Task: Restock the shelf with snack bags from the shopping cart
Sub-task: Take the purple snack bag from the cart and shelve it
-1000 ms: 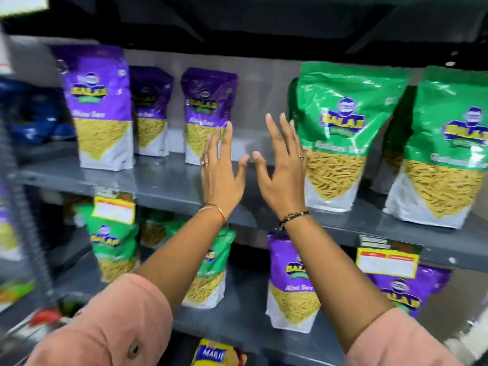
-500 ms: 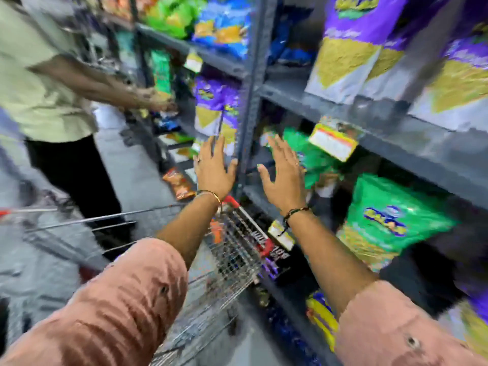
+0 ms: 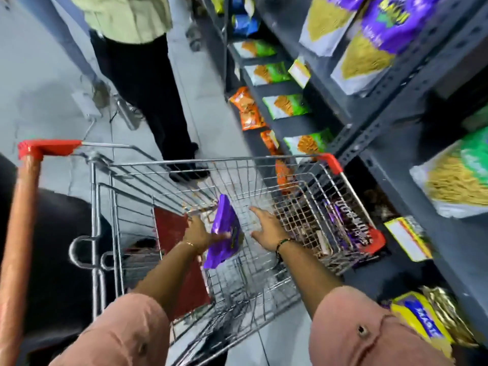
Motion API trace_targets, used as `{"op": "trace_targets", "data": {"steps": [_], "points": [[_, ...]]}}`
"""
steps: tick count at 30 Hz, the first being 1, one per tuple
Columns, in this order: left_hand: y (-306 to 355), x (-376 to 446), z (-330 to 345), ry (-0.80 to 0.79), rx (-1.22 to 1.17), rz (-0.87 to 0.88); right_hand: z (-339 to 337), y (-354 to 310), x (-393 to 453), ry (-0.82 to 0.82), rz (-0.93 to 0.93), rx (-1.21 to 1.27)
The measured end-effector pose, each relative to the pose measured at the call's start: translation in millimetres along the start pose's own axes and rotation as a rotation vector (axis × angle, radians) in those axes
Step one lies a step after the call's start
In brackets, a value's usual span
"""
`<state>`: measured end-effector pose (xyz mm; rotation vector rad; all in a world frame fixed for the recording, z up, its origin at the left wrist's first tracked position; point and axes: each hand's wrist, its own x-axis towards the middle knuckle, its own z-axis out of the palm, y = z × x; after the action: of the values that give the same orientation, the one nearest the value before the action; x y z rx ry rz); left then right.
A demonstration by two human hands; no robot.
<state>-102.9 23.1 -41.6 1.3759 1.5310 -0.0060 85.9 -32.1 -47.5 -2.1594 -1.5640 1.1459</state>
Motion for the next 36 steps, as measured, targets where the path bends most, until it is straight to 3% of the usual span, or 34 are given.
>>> {"op": "trace_targets", "data": {"steps": [4, 8, 16, 21, 25, 27, 32, 36], "points": [[-47.8, 12.9, 25.8, -0.199, 0.154, -0.021, 28.0, 9.0, 55.9, -0.158, 0.007, -0.079], [-65.1, 25.4, 36.3, -0.150, 0.212, 0.045, 46.5, 13.9, 97.3, -0.212, -0.046, -0.093], [-51.5, 37.6, 10.5, -0.024, 0.172, 0.025, 48.9, 34.3, 76.0, -0.039, 0.029, 0.040], [-0.5, 18.8, -8.5, 0.010, 0.027, 0.153, 13.8, 38.4, 27.0, 0.183, 0.075, 0.320], [61.4, -20.0, -13.4, 0.119, -0.466, 0.332, -38.2, 25.9, -11.7, 0.446, 0.082, 0.574], [89.9, -44.0, -7.2, 0.061, -0.600, 0.453, -71.9, 12.9, -35.9, 0.566, 0.022, 0.636], [143.3, -100.3, 31.6, -0.178, -0.505, 0.701, -169.0, -29.7, -109.1, 0.857, -0.169, 0.642], [201.6, -157.1, 52.3, -0.083, -0.457, 0.979, -244.7, -64.3, -191.6, 1.097, -0.323, 0.679]]}}
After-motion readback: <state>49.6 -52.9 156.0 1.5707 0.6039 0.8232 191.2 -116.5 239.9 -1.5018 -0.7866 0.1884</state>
